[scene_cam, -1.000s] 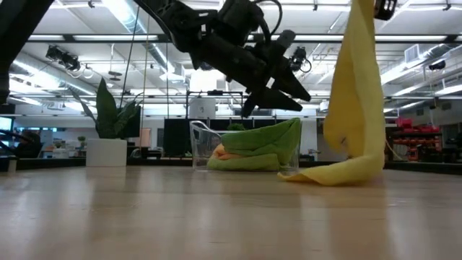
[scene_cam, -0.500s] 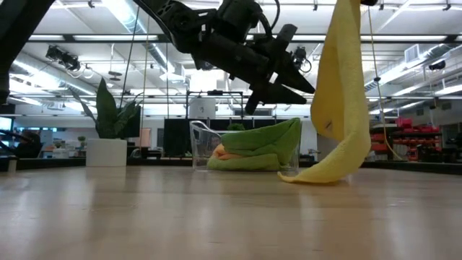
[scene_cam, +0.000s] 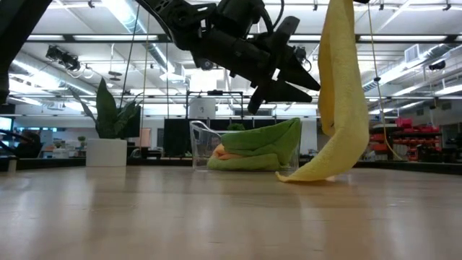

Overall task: Fold microfiber towels
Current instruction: Fold the yellow microfiber cloth

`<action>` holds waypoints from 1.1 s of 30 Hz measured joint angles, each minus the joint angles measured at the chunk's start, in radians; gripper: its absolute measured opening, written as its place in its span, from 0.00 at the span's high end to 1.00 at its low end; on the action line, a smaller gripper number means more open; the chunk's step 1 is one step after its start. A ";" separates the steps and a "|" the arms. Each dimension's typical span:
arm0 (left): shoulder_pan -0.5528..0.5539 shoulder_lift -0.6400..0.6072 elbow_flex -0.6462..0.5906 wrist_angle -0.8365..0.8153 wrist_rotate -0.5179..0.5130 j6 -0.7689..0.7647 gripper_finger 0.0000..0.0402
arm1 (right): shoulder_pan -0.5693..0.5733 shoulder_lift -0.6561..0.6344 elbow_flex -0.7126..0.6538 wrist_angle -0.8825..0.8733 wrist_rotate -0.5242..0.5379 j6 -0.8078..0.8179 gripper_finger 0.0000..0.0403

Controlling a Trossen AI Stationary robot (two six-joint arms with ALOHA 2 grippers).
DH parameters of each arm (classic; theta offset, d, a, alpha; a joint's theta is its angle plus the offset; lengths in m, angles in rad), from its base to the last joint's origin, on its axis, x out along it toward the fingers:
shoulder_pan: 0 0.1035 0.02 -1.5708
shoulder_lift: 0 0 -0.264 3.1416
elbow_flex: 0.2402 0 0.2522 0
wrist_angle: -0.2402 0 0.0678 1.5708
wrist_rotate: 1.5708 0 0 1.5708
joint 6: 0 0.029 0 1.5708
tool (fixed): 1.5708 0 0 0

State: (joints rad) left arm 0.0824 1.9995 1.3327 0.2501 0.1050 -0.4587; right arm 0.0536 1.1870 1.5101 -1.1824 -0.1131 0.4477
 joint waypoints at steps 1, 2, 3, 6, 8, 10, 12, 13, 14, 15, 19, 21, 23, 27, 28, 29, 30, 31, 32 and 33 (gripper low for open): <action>-0.002 0.000 0.000 0.000 0.000 0.000 0.65 | 0.000 0.000 0.000 0.000 0.000 0.001 1.00; -0.002 0.000 0.000 0.000 0.000 0.000 0.66 | 0.000 0.000 0.000 0.000 0.000 0.002 1.00; -0.002 0.000 0.000 0.000 0.000 0.000 0.66 | 0.000 0.000 0.000 0.000 0.000 0.002 1.00; -0.002 0.000 0.000 0.000 0.004 0.000 0.65 | 0.000 0.000 0.000 -0.001 0.000 0.004 1.00; -0.002 0.000 0.000 0.000 0.012 -0.001 0.65 | 0.000 0.000 0.000 -0.005 0.000 0.005 1.00; -0.002 0.000 0.000 0.000 0.016 -0.001 0.64 | 0.000 0.000 0.000 -0.006 0.000 0.005 1.00; -0.002 0.000 0.000 0.000 0.016 -0.001 0.64 | 0.000 0.000 0.000 -0.006 0.000 0.005 1.00; -0.002 0.000 0.000 0.000 0.016 -0.001 0.64 | 0.000 0.000 0.000 -0.006 0.000 0.005 1.00; -0.002 0.000 0.000 0.000 0.014 -0.001 0.64 | 0.000 0.000 0.000 -0.006 0.000 0.005 1.00; -0.002 0.000 0.000 0.000 0.010 -0.001 0.65 | 0.000 0.000 0.000 -0.006 0.000 0.005 1.00; -0.001 0.000 0.000 0.000 -0.004 -0.001 0.67 | 0.000 0.000 0.000 -0.003 0.000 0.003 1.00; 0.000 0.000 0.000 0.000 -0.005 -0.001 0.67 | 0.000 0.000 0.000 0.008 0.000 0.002 1.00; 0.000 0.014 0.001 0.023 -0.011 -0.009 0.68 | 0.000 0.000 0.000 0.018 0.000 0.001 1.00; -0.001 0.060 0.010 0.028 -0.011 -0.043 0.70 | 0.000 0.000 0.000 0.024 0.000 -0.002 1.00; -0.001 0.067 0.008 0.016 -0.011 -0.056 0.71 | 0.000 0.000 0.000 0.024 0.000 -0.002 1.00; -0.001 0.075 0.008 0.022 -0.011 -0.063 0.72 | 0.000 0.000 0.000 0.024 0.000 -0.002 1.00; -0.001 0.081 0.008 0.028 -0.017 -0.070 0.72 | 0.000 0.000 0.000 0.024 0.000 -0.002 1.00; -0.001 0.084 0.009 0.034 -0.022 -0.073 0.73 | 0.000 0.000 0.000 0.025 0.000 -0.002 1.00; 0.000 0.085 0.009 0.034 -0.023 -0.075 0.74 | 0.000 0.000 0.000 0.027 0.000 -0.002 1.00; 0.000 0.086 0.009 0.037 -0.024 -0.074 0.75 | 0.000 0.000 0.000 0.029 0.000 -0.002 1.00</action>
State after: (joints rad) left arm 0.0822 2.0853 1.3415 0.2867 0.0815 -0.5325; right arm 0.0536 1.1870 1.5101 -1.1538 -0.1131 0.4458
